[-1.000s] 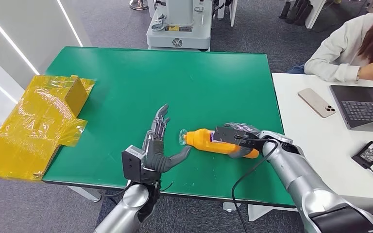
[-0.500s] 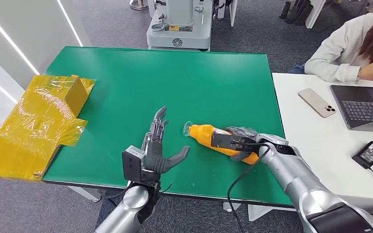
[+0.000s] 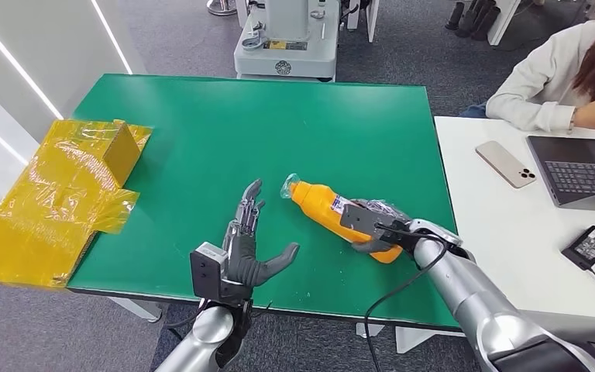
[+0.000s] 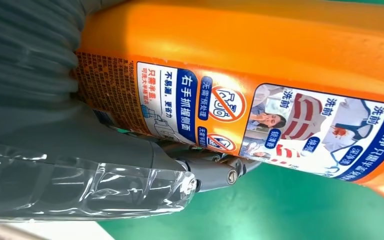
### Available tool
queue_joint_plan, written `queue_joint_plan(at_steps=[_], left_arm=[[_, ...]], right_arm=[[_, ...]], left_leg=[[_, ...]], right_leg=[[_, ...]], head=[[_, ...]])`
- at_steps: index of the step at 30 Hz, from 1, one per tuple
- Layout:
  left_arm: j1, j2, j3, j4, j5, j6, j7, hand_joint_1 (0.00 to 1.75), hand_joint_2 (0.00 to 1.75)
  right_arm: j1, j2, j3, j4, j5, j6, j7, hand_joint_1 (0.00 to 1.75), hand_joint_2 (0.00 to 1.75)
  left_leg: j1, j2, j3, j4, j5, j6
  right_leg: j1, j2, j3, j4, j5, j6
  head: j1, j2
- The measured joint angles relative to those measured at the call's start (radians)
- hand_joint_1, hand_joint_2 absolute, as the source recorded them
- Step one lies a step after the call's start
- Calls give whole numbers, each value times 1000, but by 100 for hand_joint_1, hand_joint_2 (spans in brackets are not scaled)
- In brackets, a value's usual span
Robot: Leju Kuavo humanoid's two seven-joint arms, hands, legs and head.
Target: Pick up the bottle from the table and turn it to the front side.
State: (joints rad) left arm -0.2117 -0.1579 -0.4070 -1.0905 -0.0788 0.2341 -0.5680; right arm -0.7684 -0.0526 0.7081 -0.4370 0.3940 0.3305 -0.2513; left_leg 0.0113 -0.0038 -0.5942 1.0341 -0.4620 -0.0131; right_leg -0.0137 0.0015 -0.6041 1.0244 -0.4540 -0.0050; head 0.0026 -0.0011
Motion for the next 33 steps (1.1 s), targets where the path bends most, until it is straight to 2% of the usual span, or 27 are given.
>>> queue_joint_plan(at_steps=[6,11,14,24,28,33], left_arm=[[25,9,5,-37,-9,0,2,0,175],[38,10,18,-54,-18,-2,2,0,175],[47,10,32,-67,-23,-3,2,0,175],[70,8,102,-103,-10,-65,31,0,175],[54,7,136,-102,27,-109,40,0,175],[-18,5,169,-63,67,-163,56,0,175]], right_arm=[[61,0,-71,-62,-71,-39,-47,175,175],[115,3,-123,-115,-162,14,-115,175,175],[159,11,-156,-158,-205,14,-152,175,175],[274,41,-236,-364,-207,-81,-192,175,175],[291,59,-260,-466,-216,-88,-199,175,175],[288,102,-262,-573,-204,-95,-191,175,175]], left_leg=[[0,0,0,0,0,0],[0,0,-1,0,0,0],[0,0,-1,0,0,0],[0,0,-1,0,0,0],[0,0,-1,0,0,0],[0,0,-1,0,0,-1]], right_leg=[[0,0,0,0,0,0],[0,0,0,0,0,0],[0,0,0,0,0,0],[0,0,-1,0,0,0],[0,0,-1,0,0,0],[0,0,-1,0,0,0]], head=[[0,0],[0,0],[0,0],[0,0],[0,0],[0,0]])
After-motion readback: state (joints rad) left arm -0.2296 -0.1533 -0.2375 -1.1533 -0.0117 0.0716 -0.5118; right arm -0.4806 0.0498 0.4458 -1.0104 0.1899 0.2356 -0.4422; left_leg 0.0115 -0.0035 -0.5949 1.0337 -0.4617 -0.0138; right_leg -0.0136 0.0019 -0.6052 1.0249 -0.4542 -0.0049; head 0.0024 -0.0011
